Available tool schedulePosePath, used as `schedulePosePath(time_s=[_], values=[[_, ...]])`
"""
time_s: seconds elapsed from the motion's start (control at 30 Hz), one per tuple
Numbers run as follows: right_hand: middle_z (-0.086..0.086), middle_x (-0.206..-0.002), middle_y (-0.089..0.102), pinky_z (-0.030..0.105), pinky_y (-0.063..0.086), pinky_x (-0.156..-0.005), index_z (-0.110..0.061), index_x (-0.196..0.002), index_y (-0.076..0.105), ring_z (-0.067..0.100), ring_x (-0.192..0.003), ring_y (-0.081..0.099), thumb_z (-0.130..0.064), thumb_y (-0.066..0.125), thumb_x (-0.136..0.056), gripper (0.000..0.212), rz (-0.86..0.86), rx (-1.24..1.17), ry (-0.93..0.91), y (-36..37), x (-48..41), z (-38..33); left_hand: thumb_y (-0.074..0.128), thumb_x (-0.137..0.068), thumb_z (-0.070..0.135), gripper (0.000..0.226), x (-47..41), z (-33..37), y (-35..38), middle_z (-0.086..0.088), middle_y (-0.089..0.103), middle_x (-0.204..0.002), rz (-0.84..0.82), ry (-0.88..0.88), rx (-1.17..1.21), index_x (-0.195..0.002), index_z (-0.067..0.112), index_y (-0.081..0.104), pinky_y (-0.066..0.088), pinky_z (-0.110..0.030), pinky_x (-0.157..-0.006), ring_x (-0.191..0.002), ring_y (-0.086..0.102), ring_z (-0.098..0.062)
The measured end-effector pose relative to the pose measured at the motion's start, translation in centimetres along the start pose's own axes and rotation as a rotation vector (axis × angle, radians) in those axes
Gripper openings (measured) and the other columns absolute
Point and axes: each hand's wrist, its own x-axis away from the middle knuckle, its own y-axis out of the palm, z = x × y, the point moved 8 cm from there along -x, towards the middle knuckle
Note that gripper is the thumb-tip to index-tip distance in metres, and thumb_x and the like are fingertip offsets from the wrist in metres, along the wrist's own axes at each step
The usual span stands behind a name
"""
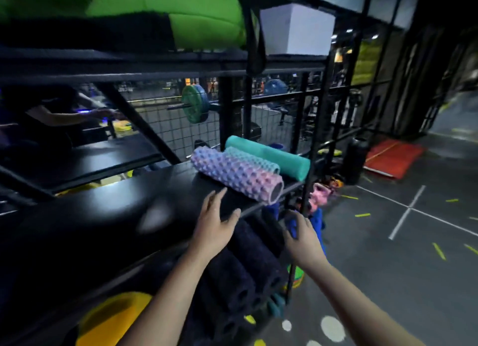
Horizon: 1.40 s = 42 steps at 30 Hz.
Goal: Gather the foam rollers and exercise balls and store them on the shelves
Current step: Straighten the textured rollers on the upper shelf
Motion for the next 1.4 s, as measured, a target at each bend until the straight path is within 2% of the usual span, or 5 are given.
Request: schedulePosePath(time_s=[0.43,0.7,1.0,1.2,1.4], values=[[0.004,-0.137,0.058,0.037,0.043,-0.108,-0.016,-0.14,0.049,0.021,-0.13,0.052,-0.013,0.047,-0.087,0.053,-0.074,-0.016,0.105,-1.0,-16.2,5.9,0.063,-0.072,0.076,0.097,-17.7,-1.3,14.2,0.003,0.012,-0.167,-0.065,0.016,-0.063,-0.154,0.031,0.035,0.022,-0.052,-0.123,-0.155,0.002,-0.018],[0.005,-0.132,0.06,0.037,0.043,-0.107,-0.014,-0.139,0.051,0.021,-0.123,0.057,-0.014,0.058,-0.093,0.046,-0.02,-0.043,0.068,-0.7,-25.7,9.8,0.054,-0.046,0.1,0.119,-22.6,-4.9,22.1,0.01,-0.006,-0.168,-0.427,-0.119,-0.533,-0.149,0.046,0.032,-0.012,-0.062,-0.118,-0.151,-0.021,-0.035],[0.024,-0.158,0.027,0.051,0.02,-0.123,-0.012,-0.152,0.033,0.042,-0.149,0.019,-0.051,0.072,-0.083,0.088,-0.088,0.45,-0.289,2.4,-37.9,9.5,0.076,-0.066,0.063,0.08,-23.6,-5.0,22.0,0.024,0.015,-0.162,-0.428,-0.071,-0.475,-0.138,0.045,0.047,-0.002,-0.064,-0.118,-0.152,-0.021,-0.022],[0.02,-0.138,0.043,0.048,0.044,-0.101,-0.017,-0.156,0.007,0.044,-0.123,0.051,-0.069,0.085,-0.053,0.139,-0.402,0.797,-0.245,3.3,-42.4,12.5,0.086,-0.064,0.045,0.076,-20.4,-5.3,19.0,0.037,0.013,-0.157,-0.283,-0.093,-0.277,-0.131,0.05,0.051,0.006,-0.039,-0.122,-0.15,-0.014,0.005],[0.02,-0.127,0.046,0.052,0.047,-0.1,-0.026,-0.141,0.026,0.044,-0.116,0.053,-0.068,0.073,-0.046,0.115,-0.445,0.428,-0.08,2.2,-43.3,13.9,0.084,-0.066,0.024,0.08,-16.2,-5.3,17.1,0.031,0.003,-0.163,-0.199,-0.294,-0.2,-0.135,0.044,0.049,0.01,-0.042,-0.126,-0.152,-0.011,0.001]])
